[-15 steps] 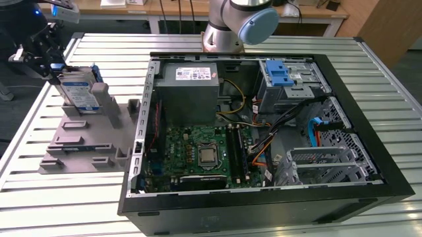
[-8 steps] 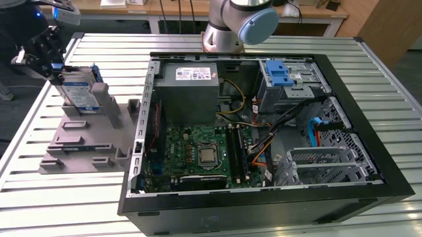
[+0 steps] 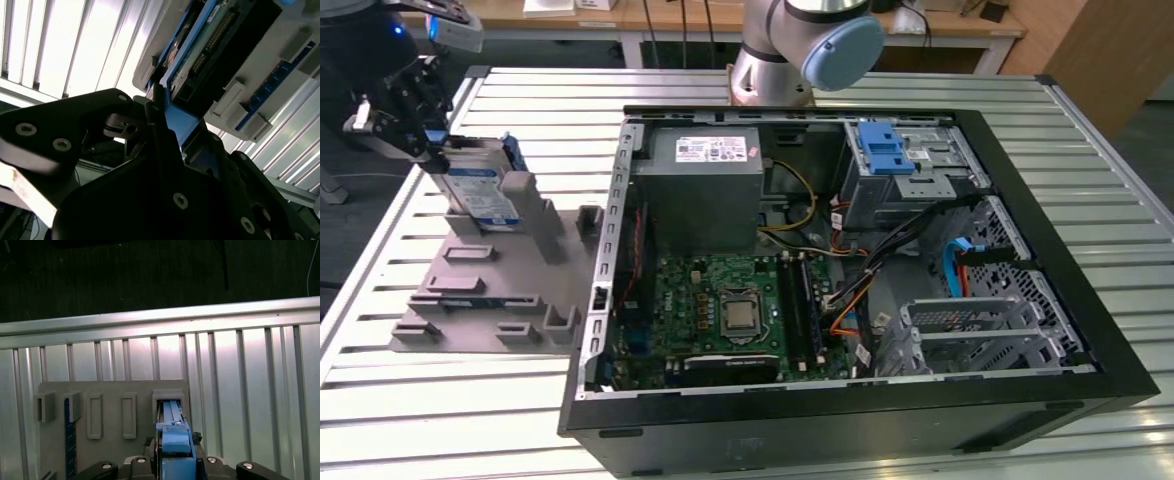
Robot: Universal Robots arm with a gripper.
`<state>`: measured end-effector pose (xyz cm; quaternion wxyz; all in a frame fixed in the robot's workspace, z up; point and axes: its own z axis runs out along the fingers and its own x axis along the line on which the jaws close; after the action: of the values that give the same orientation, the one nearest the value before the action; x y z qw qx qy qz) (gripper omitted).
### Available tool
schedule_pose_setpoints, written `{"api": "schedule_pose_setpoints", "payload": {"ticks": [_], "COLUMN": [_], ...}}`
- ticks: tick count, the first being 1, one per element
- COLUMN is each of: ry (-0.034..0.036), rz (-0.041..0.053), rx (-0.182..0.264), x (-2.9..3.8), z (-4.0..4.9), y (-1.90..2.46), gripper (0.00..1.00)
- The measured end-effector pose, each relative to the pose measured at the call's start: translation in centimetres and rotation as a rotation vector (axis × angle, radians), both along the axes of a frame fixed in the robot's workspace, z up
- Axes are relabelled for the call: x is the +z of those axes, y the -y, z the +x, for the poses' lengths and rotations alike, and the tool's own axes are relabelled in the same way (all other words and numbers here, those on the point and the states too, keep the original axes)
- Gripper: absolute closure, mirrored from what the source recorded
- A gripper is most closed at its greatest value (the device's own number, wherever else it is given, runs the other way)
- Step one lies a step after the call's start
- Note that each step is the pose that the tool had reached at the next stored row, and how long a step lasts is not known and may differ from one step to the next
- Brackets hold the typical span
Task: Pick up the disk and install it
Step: 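Pick up the disk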
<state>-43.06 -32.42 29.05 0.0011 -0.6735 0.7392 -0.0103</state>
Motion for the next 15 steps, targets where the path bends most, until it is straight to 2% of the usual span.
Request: {"api": "schedule_pose_setpoints", "payload": {"ticks": [8,15], "ry": [-0.0001,0.0003], "rz": [-0.0009,-0.0007], "rx": [0.003,0.062], "x": [0.01,0.10], "z": [0.00,-0.07], "y": [0.00,0.01], "gripper": [0.63,0.63]}}
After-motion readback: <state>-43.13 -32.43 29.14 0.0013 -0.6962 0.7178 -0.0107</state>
